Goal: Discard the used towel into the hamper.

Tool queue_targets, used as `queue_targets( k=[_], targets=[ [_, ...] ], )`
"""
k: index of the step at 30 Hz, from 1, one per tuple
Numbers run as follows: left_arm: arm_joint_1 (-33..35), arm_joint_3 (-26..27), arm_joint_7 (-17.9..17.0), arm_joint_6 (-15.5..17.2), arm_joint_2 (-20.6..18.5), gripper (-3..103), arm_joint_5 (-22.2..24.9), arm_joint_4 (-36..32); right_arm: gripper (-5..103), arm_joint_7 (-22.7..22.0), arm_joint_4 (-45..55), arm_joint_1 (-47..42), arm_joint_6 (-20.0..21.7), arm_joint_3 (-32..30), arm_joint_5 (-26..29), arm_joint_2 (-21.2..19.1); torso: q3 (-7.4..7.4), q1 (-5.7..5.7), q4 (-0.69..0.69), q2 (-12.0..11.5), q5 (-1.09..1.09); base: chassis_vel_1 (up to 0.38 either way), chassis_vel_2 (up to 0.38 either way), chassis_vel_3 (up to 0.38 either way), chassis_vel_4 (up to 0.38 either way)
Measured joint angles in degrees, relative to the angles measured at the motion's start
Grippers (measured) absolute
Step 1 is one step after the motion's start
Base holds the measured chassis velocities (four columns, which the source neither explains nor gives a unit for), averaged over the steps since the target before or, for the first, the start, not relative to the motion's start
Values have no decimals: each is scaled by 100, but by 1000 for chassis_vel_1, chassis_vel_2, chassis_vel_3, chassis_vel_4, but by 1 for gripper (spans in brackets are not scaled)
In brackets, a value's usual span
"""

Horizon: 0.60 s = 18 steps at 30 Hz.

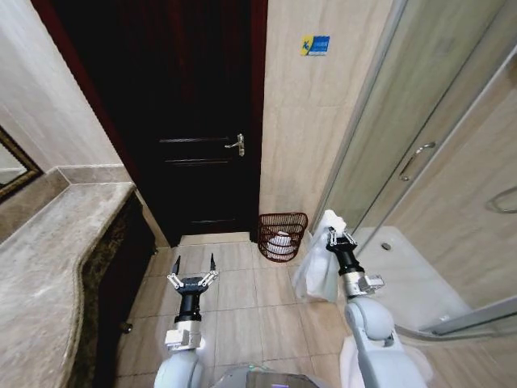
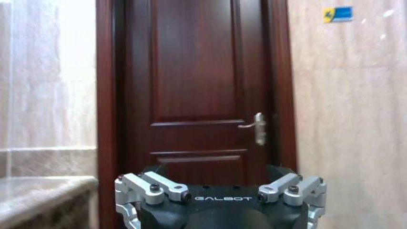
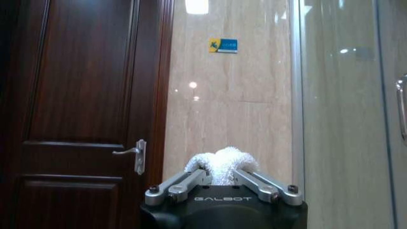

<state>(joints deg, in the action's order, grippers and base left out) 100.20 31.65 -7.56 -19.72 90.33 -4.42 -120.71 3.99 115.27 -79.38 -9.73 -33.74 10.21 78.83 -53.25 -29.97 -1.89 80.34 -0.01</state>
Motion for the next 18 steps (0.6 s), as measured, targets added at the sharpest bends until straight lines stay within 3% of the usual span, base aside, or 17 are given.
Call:
queue_targets(
  k=[1, 4, 10, 18],
  targets=[
    [0, 0, 0, 0, 0, 100, 0, 0, 4, 0, 0, 0, 0, 0, 0, 0, 0, 0, 0, 0, 0, 60, 130, -48, -122],
    [-120, 701, 423, 236, -12, 100, 274, -166, 4, 7, 0, -72, -60, -103, 92, -105, 0, 0, 0, 0, 2, 55, 124, -33, -111],
    [-133, 1186, 927, 615, -157, 100, 847, -408, 4, 9, 23, -133, -97, -185, 237, -229, 0, -1, 0, 0, 2, 42, 114, -27, -112],
    [-127, 961, 998, 820, -267, 100, 1032, -433, 4, 46, 79, -244, -138, -293, 475, -359, 0, -1, 0, 0, 0, 21, 102, -48, -106]
  ],
)
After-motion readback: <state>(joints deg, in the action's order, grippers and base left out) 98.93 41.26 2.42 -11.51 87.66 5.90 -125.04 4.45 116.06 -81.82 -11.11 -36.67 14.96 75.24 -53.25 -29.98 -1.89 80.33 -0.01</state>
